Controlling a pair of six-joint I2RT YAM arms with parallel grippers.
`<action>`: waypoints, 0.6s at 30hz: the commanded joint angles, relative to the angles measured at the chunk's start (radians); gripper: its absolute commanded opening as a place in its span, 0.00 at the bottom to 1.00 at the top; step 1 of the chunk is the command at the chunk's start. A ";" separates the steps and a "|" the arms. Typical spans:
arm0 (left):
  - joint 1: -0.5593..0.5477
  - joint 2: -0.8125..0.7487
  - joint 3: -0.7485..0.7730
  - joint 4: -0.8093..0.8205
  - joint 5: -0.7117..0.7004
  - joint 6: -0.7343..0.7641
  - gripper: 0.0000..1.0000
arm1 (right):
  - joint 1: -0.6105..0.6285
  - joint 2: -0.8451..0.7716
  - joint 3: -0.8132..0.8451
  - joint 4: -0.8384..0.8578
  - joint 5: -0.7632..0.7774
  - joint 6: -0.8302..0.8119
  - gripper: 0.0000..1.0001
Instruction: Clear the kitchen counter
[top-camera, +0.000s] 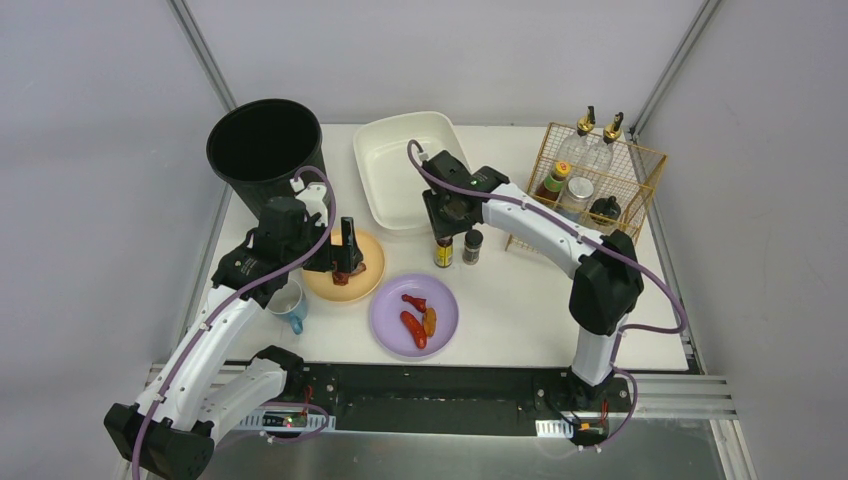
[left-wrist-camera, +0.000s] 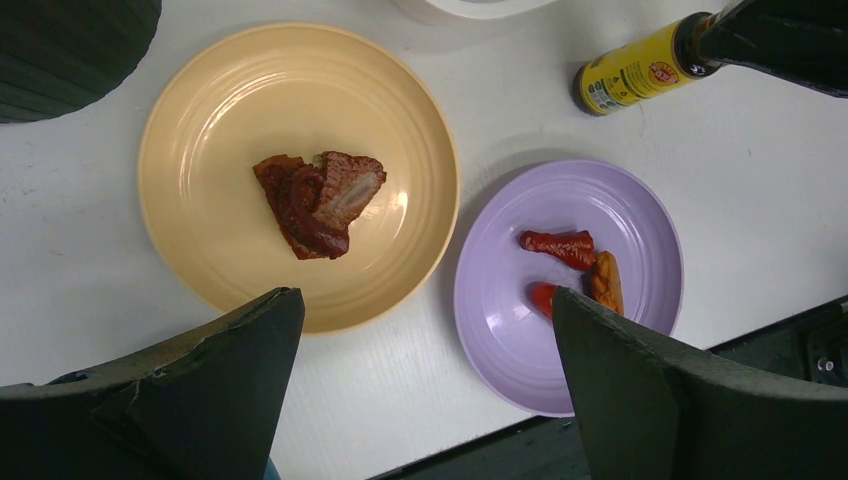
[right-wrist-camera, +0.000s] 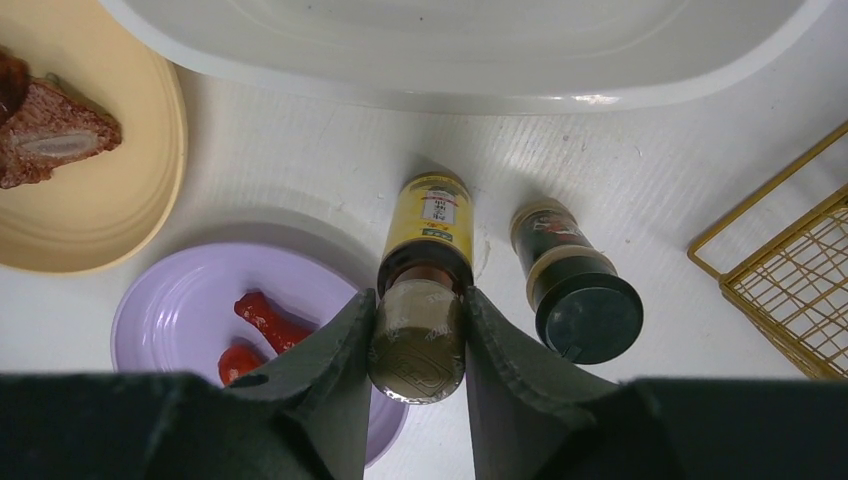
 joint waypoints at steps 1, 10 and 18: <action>0.001 -0.001 0.018 0.001 0.000 0.005 1.00 | 0.017 -0.016 0.049 -0.014 0.023 0.000 0.00; 0.001 -0.008 0.016 0.001 -0.003 0.005 1.00 | 0.034 -0.112 0.105 -0.029 0.010 0.020 0.00; 0.001 -0.003 0.017 0.000 0.003 0.003 1.00 | 0.037 -0.215 0.187 -0.117 0.097 0.008 0.00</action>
